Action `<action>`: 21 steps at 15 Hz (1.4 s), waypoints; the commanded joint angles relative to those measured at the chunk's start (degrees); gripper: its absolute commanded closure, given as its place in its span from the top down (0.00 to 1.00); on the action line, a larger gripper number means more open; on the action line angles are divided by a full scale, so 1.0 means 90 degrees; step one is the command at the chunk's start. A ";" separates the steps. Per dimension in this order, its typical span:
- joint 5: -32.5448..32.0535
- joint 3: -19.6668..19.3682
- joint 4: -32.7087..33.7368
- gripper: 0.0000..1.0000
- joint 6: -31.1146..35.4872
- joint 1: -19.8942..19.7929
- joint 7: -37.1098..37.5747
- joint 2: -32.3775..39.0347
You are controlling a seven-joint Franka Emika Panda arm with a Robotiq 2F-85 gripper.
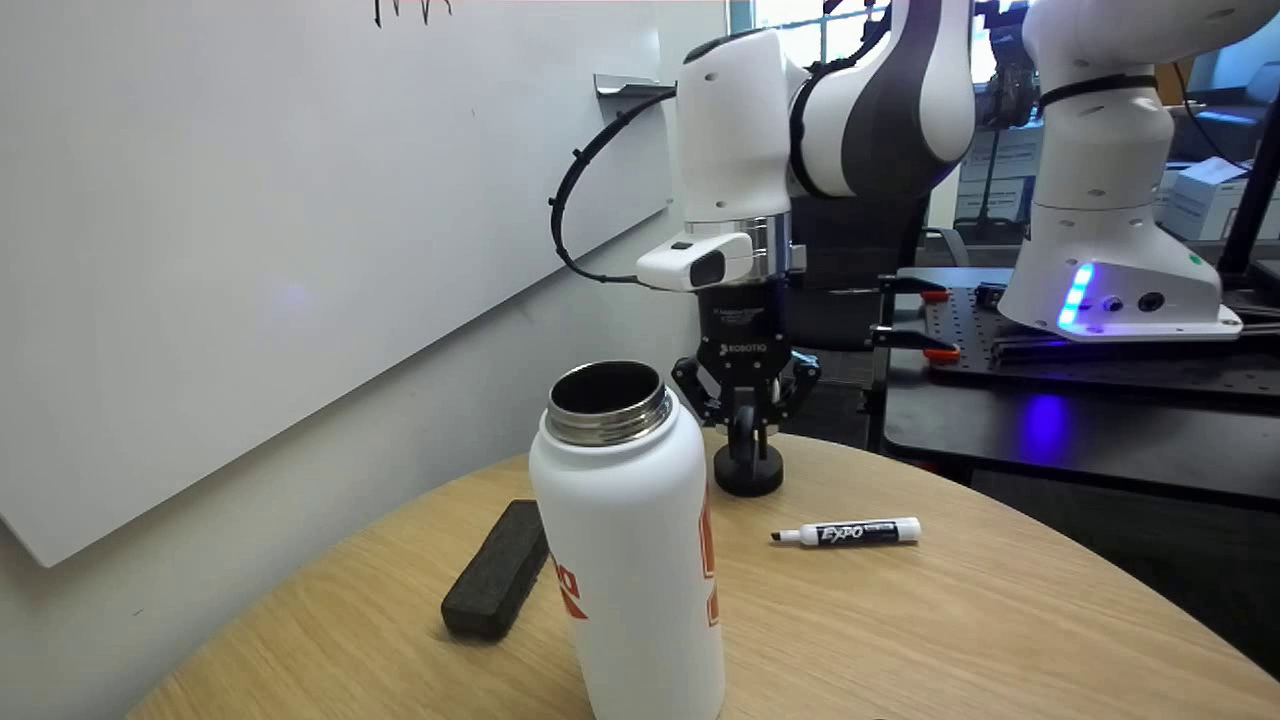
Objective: Move the black lid to the left
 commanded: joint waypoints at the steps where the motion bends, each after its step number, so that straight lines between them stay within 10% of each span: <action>1: -0.0223 0.0094 0.0087 0.00 0.0025 -0.0127 0.0098 0.0030; 10: 0.0038 0.0987 -0.0961 0.03 -0.0273 0.0068 0.0829 -0.1157; 18: 0.1569 0.3182 -0.1381 0.03 -0.0148 -0.0134 0.0185 -0.1754; 21: 0.1421 0.3110 -0.1304 0.11 -0.0145 0.0026 0.0462 -0.1572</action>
